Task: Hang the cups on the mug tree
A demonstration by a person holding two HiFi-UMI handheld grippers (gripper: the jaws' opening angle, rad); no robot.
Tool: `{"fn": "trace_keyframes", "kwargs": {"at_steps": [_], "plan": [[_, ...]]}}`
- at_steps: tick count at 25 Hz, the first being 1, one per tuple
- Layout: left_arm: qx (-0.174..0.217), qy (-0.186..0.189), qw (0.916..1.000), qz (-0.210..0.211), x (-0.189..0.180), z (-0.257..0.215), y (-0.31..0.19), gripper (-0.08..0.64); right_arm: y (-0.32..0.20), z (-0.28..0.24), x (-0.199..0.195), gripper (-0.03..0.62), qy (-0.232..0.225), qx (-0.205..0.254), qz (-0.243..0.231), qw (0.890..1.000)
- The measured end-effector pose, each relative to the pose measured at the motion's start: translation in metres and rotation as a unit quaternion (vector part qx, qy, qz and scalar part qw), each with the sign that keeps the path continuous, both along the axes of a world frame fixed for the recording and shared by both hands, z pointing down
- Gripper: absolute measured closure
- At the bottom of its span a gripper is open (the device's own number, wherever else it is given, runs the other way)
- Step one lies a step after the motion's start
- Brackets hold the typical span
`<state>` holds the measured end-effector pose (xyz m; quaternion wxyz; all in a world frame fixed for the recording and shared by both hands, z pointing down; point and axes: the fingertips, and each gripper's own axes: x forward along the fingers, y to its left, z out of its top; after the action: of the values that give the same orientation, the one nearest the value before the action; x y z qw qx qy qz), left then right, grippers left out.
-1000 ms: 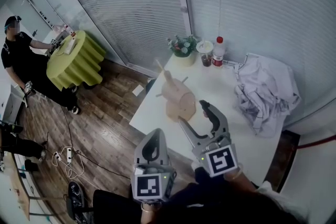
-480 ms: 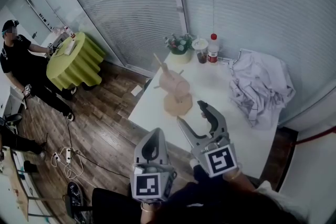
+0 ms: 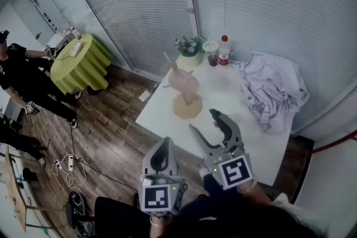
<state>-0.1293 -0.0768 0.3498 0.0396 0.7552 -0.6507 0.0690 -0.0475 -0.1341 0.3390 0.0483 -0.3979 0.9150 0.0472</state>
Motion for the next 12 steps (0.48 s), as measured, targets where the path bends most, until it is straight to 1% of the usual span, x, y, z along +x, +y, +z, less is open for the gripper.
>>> {"fn": "trace_keyframes", "kwargs": {"at_steps": [6, 7, 12], "plan": [[0.002, 0.003, 1.0, -0.003, 0.004, 0.001, 0.02, 0.561, 0.021, 0.002, 0.006, 0.336, 0.004, -0.006, 0.0, 1.0], [0.002, 0.004, 1.0, -0.003, 0.005, 0.002, 0.024, 0.561, 0.024, 0.002, 0.007, 0.345, 0.004, -0.005, 0.001, 1.0], [0.01, 0.008, 0.9999, -0.008, 0.006, 0.002, 0.043, 0.561, 0.044, 0.0, 0.011, 0.35, 0.009, 0.001, 0.0, 1.0]]}}
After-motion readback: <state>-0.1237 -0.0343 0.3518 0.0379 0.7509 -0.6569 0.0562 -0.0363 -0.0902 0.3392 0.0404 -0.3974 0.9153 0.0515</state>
